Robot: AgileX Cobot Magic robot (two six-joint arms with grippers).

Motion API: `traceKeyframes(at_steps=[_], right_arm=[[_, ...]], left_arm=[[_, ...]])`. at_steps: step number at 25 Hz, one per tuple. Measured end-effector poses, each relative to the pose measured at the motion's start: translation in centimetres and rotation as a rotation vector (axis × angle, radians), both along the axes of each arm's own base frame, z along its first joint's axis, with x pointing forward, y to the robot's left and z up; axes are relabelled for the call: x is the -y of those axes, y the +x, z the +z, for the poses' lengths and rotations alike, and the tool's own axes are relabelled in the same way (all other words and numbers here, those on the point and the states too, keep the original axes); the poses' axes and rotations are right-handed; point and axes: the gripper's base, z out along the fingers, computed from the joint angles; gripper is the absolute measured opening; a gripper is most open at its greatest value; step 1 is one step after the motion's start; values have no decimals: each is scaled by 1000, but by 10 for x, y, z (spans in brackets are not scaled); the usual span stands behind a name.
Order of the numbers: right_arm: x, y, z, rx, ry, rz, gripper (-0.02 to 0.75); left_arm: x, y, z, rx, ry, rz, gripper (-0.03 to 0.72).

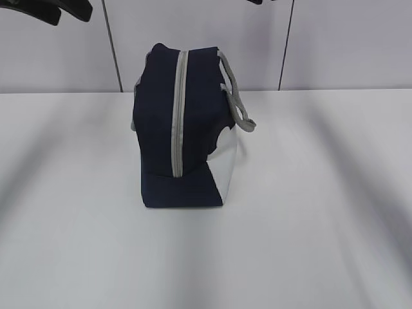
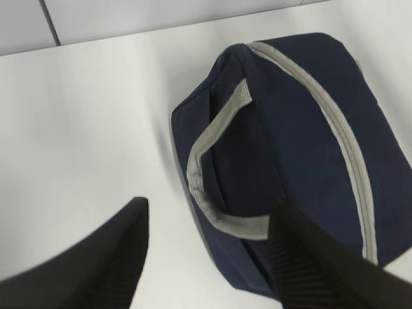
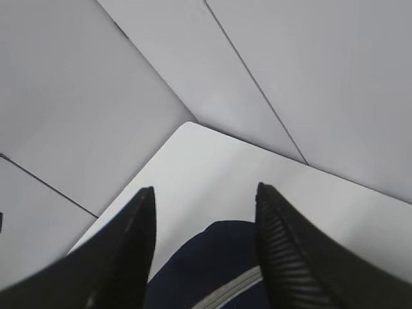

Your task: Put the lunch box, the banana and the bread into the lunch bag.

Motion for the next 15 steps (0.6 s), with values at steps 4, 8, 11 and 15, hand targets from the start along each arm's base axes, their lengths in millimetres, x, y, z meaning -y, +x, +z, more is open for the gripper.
traceKeyframes(at_steps=[4,8,11,15], right_arm=[[5,-17,11,-16,-2,-40,371],[3,-33,15,-32,-11,-63,371],[-5,-47,16,-39,-23,-43,371],[-10,-63,20,-34,-41,-30,371]], left_arm=[[-7,-31,14,7,4,0,414],[-14,-63,13,-10,-2,10,414],[-20,-93,9,-18,-3,14,414],[-30,-134,-5,-36,7,25,414]])
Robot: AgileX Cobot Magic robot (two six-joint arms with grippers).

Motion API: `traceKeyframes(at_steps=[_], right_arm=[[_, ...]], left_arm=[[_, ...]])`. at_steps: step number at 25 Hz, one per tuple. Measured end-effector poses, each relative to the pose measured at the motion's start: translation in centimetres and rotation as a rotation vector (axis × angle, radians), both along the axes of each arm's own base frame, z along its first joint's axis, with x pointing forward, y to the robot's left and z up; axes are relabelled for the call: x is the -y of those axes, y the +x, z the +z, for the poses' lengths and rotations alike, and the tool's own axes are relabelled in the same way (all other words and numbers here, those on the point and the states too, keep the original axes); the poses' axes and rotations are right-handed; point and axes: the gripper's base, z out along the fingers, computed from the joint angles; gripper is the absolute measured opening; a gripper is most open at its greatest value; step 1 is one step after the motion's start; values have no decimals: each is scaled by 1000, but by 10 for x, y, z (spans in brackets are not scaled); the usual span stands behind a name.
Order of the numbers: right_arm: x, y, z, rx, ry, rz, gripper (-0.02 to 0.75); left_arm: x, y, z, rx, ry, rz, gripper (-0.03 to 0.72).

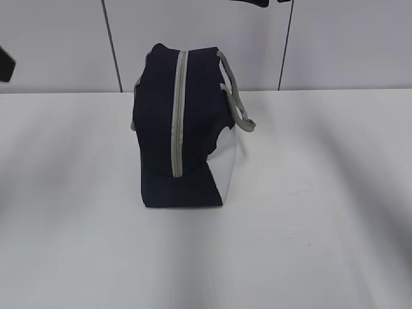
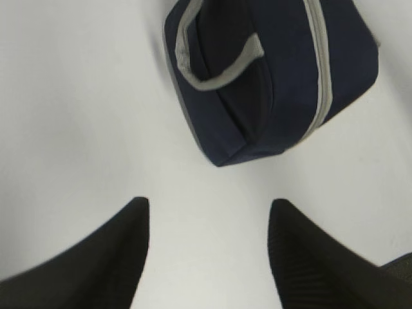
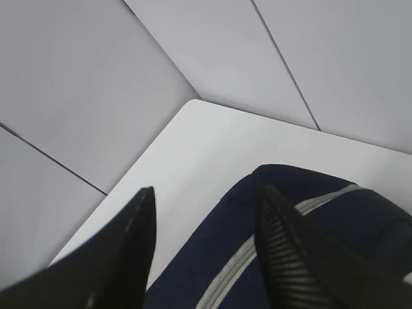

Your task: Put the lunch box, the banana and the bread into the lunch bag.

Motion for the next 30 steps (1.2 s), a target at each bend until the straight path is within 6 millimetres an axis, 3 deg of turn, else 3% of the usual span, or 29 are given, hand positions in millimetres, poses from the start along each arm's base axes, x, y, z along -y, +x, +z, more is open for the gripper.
traceKeyframes(at_steps=[7,17,25,30], right_arm=[[9,-27,2,3,-32,-62,371],[27,-87,-5,29,-122,-160,370],[36,-134,-11,65,-178,-229,370],[41,-161,-14,83,-196,-242,370]], left_arm=[[-19,-70,-27,22,18,46,414],[-43,-143,-68,107,41,135,407],[-57,-183,-103,127,83,181,404],[-62,-192,-107,162,72,229,404]])
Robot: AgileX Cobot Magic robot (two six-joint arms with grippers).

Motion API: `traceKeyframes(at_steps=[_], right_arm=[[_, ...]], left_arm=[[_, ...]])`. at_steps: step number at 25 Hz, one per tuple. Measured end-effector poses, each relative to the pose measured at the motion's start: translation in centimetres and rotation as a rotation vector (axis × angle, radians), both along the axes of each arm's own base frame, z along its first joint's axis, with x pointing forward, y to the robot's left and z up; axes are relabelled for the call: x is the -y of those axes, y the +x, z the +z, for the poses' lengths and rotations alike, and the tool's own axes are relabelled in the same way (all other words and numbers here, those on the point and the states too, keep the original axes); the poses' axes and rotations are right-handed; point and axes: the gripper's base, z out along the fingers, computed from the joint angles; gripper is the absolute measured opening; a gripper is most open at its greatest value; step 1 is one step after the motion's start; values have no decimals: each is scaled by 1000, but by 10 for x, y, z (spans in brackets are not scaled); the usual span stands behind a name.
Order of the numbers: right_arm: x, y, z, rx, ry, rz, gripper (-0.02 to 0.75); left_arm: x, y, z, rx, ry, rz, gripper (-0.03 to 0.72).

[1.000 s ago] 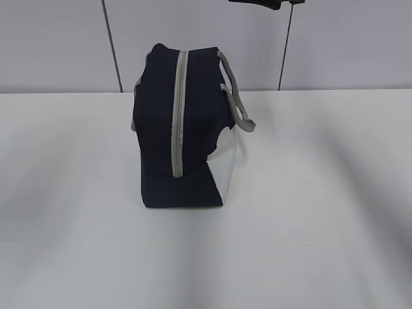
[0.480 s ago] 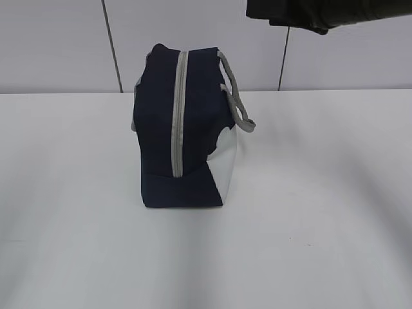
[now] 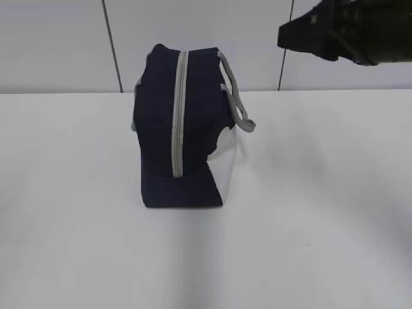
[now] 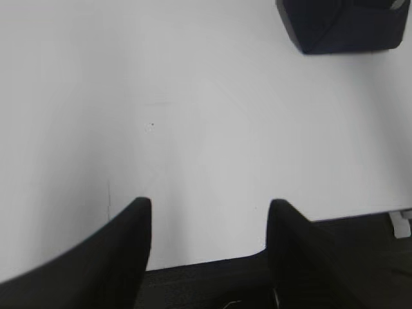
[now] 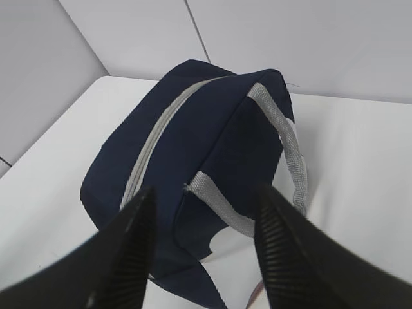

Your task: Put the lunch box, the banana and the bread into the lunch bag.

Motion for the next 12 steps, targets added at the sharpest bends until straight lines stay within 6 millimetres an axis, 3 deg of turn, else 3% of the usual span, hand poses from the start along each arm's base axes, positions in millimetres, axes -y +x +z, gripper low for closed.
traceKeyframes(at_steps=[12], right_arm=[[23,-56,-6,69,-14,-127,370]], left_arm=[[-2,-1,0,11,-3,27,403]])
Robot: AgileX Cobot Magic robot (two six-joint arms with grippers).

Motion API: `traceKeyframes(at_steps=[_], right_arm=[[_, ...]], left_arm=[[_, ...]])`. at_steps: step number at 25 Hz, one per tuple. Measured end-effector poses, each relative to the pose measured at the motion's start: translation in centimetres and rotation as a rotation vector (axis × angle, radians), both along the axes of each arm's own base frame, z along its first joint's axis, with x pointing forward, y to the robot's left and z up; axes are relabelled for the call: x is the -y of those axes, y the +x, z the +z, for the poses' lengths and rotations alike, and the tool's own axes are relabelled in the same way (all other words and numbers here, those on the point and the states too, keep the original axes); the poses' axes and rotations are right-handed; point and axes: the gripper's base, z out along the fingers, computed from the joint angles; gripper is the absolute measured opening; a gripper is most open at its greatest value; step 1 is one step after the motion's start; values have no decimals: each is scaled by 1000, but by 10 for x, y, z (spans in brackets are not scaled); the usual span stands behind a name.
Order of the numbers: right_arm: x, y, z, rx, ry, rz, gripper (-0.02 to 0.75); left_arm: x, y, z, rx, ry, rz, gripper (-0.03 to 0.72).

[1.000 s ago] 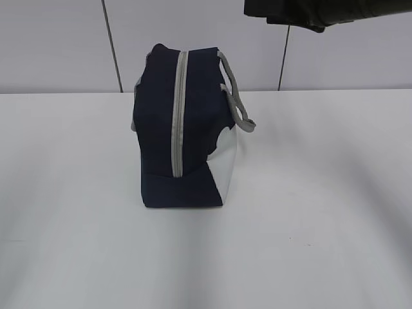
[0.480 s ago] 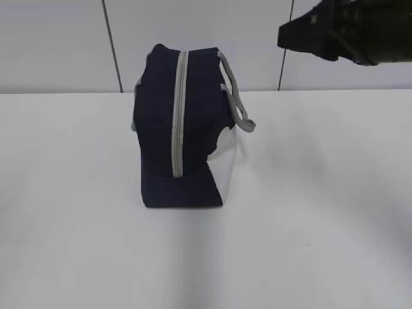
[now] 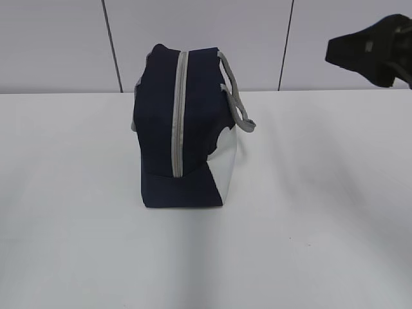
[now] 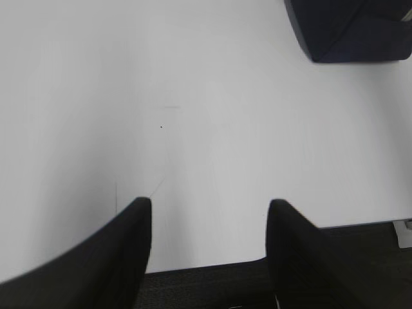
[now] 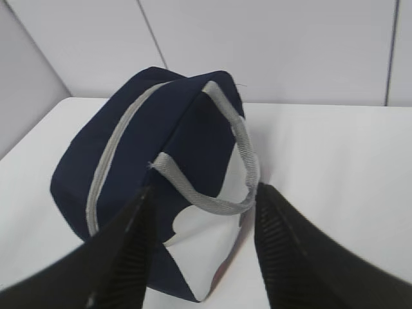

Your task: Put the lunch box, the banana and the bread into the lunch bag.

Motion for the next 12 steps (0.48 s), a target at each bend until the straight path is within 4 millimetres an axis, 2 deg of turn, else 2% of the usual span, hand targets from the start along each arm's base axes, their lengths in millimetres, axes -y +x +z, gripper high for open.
traceKeyframes(at_steps=[12], right_arm=[[23,-37,-31,12,-39,-154,370]], left_arm=[[0,-1,0,5,-1,0,387]])
